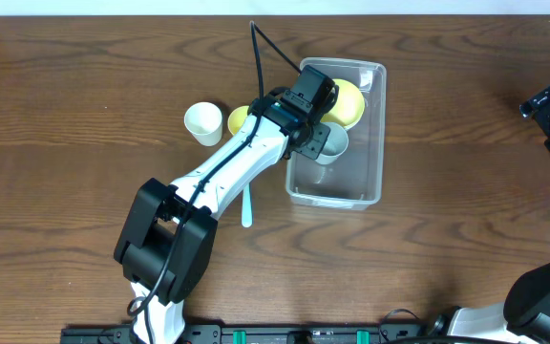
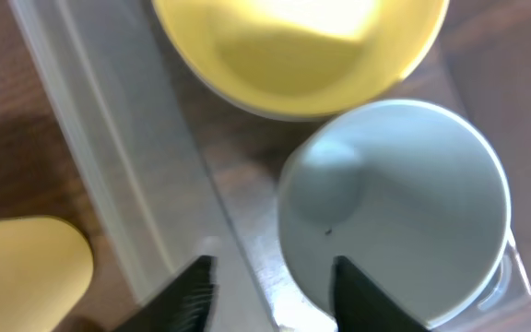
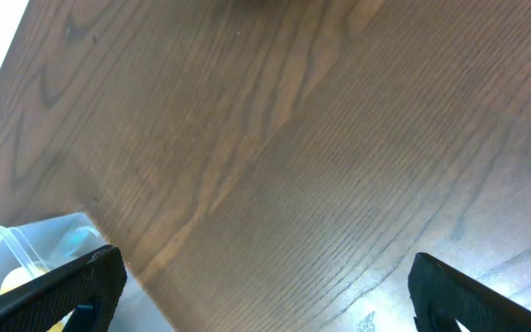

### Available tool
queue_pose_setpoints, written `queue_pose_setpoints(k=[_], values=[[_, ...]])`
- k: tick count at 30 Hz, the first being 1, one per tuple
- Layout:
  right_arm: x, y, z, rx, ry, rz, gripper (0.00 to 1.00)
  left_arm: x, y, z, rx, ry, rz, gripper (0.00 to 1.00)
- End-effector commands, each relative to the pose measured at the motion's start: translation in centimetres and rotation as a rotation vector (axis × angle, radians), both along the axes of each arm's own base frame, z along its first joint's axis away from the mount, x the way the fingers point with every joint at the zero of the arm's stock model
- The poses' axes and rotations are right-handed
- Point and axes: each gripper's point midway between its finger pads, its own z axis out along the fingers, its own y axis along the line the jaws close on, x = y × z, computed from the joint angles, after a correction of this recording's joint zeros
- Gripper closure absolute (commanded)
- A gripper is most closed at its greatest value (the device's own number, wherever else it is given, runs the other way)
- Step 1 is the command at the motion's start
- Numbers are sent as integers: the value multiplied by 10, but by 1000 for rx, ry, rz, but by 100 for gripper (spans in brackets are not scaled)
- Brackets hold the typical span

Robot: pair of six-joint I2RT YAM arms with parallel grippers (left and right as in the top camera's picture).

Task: Pack container
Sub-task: 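Carry the grey cup into the container beside the bowls, then grasp the white cup with the left gripper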

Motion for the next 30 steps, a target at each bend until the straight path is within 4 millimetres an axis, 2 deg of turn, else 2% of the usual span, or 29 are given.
queue_pose_setpoints(k=[1,5,7,8,9,11,12,13,15,17,19,23,25,30], values=[[-2,-2,-3,-2,10,-2,1,12,-4,32,-17,-48,4,50],[-2,-2,-3,-2,10,-2,1,13,-4,86,-35,-76,4,48],[-2,-2,-3,-2,10,-2,1,12,2,119,-39,-101,15,46],[-2,-2,-3,-2,10,-2,1,12,7,130,-33,-114,25,46],[-2,-2,-3,-2,10,-2,1,12,18,146,-17,-136,47,45],[-2,-2,-3,-2,10,-2,1,12,43,162,28,-159,99,41],[-2,-2,-3,-2,10,-2,1,13,55,165,49,-163,125,39],[-2,-2,-3,-2,10,-2,1,15,76,165,81,-157,182,38],[-2,-2,-3,-2,10,-2,1,20,116,157,121,-108,305,36],[-2,-2,-3,-2,10,-2,1,27,158,137,133,-31,442,35],[-2,-2,-3,-2,10,-2,1,32,182,115,84,55,504,35],[-2,-2,-3,-2,10,-2,1,43,211,60,-56,233,583,35],[-2,-2,-3,-2,10,-2,1,46,225,36,-58,289,619,36],[-2,-2,-3,-2,10,-2,1,49,241,-9,-29,379,660,36]])
